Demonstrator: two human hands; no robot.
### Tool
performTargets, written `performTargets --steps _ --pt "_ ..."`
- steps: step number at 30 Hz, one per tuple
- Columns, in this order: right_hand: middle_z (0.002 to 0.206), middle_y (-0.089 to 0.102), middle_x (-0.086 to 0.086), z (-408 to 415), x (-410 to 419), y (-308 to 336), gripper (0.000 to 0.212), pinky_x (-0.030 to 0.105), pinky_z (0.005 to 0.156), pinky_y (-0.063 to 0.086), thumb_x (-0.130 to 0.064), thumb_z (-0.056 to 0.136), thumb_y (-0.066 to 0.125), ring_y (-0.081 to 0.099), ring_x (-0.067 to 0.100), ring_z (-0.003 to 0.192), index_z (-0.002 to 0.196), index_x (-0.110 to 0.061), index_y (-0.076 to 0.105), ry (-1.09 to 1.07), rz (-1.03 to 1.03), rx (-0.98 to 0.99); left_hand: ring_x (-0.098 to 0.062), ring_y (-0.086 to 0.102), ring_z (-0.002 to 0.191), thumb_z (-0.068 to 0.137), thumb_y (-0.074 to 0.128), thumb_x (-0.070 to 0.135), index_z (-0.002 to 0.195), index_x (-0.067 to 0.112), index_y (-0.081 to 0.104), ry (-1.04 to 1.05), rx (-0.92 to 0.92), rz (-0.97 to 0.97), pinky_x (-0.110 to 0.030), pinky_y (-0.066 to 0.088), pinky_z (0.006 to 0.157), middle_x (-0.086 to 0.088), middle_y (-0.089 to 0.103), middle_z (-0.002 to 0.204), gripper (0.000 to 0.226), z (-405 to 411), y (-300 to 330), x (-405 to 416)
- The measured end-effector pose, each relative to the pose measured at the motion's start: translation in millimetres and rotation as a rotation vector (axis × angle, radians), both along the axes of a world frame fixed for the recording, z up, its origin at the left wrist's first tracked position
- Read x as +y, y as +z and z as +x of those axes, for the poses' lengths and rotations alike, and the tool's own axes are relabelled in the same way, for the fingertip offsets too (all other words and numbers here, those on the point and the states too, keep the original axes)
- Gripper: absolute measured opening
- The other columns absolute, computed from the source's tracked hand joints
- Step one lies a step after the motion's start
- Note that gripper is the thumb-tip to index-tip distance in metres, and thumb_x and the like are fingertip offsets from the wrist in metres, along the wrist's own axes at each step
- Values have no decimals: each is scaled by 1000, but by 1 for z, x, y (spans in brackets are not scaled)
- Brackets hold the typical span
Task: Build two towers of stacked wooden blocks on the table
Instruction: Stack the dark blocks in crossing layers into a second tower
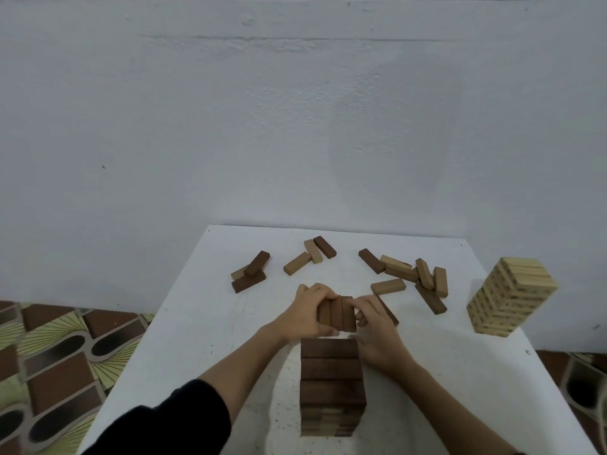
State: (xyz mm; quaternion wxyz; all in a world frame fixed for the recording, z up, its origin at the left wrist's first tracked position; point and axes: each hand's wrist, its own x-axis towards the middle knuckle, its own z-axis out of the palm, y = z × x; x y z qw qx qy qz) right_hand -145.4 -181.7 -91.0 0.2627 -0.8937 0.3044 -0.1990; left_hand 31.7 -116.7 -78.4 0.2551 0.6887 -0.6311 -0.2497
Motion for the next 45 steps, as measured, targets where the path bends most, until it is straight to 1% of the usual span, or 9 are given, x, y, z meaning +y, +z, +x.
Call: performTargets --steps 3,5,13,21,28,32,36,40,45 --pt "123 38 -5 7 -9 6 91 6 69 41 -22 73 78 48 6 83 145 -18 23 5 131 45 -13 36 111 65 68 46 126 21 46 -11 17 8 -23 35 90 2 46 126 70 1 1 3" --pt "129 42 -3 11 -13 10 98 6 69 40 -21 72 79 47 4 79 148 -16 18 34 169 67 -12 38 112 64 69 46 127 22 46 0 46 2 -24 36 93 4 47 127 72 2 -1 4" --pt "130 49 2 15 -21 12 94 2 67 38 -18 72 80 46 -1 79 146 -16 21 89 228 67 -6 40 108 60 78 43 135 27 39 78 159 -1 -9 35 82 8 46 129 86 1 -5 6" --pt "130 47 0 15 -20 11 102 9 68 41 -21 68 82 48 3 78 147 -16 17 101 255 54 -9 42 111 59 78 48 139 30 31 55 203 41 -17 38 92 9 44 127 95 3 -6 6" --pt "111 46 -11 16 -19 17 93 6 67 41 -18 72 79 48 2 77 144 -23 21 135 229 59 -6 43 104 55 76 46 139 29 32 107 239 36 -7 35 83 9 46 122 96 0 -6 7" --pt "105 45 -15 17 -18 19 94 5 70 41 -14 71 79 48 2 83 143 -24 21 154 224 47 -11 44 106 64 86 33 141 28 30 100 217 63 -13 38 84 13 43 119 95 -1 0 5" --pt "115 49 -12 19 -21 48 94 13 87 36 -14 68 71 41 12 106 141 -43 19 150 296 -14 -7 44 104 62 88 22 141 27 32 116 237 -15 -19 38 88 15 46 114 97 6 32 8" --pt "123 48 -11 20 -18 103 95 9 100 28 -5 73 74 43 -3 114 144 -39 19 190 312 -100 1 47 108 64 86 10 141 20 34 129 255 -149 -14 32 103 19 47 109 93 10 87 18" --pt "125 49 -12 11 5 157 95 14 97 35 -13 74 77 48 3 113 146 -33 18 237 170 -135 -5 52 108 66 86 16 143 23 29 123 195 -248 -7 40 86 9 52 117 96 2 140 48"
